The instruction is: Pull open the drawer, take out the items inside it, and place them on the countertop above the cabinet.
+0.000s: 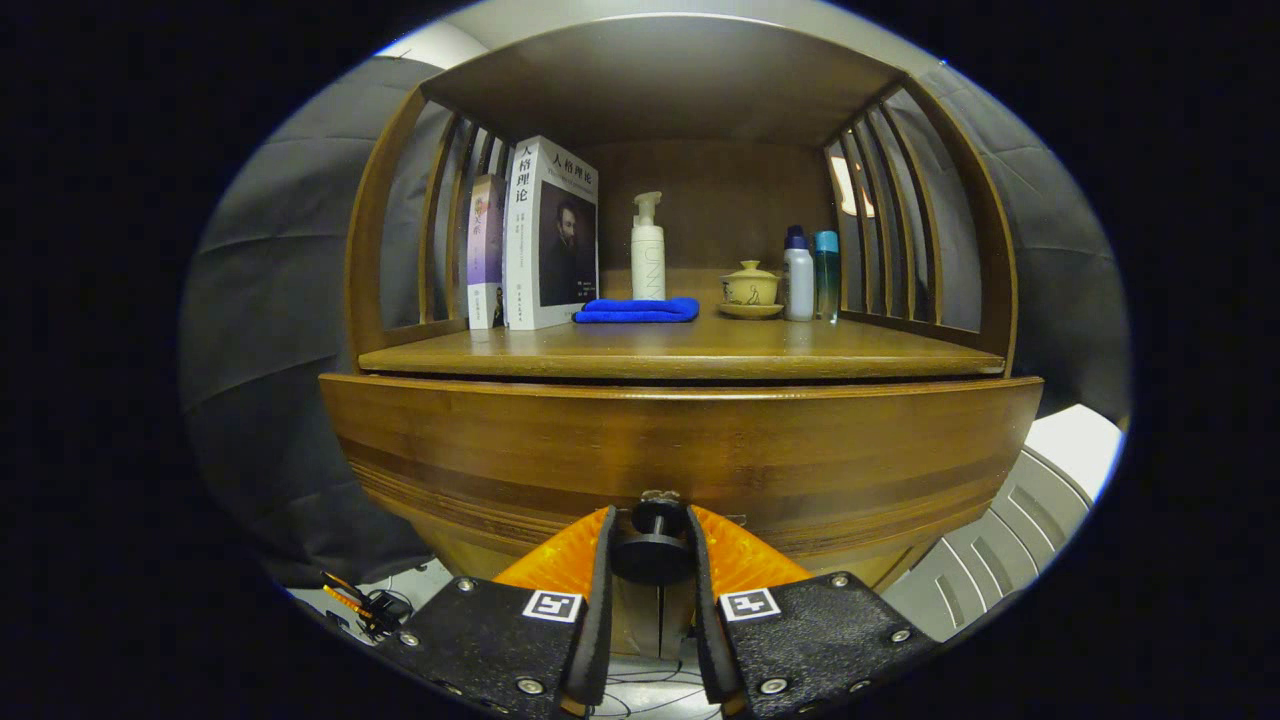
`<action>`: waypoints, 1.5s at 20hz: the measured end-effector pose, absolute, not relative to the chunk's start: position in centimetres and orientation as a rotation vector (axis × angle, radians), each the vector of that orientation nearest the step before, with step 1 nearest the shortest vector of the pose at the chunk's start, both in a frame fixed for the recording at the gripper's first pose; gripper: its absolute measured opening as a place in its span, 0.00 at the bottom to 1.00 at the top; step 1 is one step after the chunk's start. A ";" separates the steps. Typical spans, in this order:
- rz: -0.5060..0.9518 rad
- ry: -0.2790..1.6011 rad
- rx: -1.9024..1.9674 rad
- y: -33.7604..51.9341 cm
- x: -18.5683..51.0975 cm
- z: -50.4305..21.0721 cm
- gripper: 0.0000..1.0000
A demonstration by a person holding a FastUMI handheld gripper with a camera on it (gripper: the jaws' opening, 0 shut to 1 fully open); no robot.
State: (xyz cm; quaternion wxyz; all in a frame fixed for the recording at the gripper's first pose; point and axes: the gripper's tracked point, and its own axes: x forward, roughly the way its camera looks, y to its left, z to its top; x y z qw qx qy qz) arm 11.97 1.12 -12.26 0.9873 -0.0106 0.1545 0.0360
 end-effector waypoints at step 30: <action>0.185 0.342 -0.066 2.2 -3.5 -11.6 0.36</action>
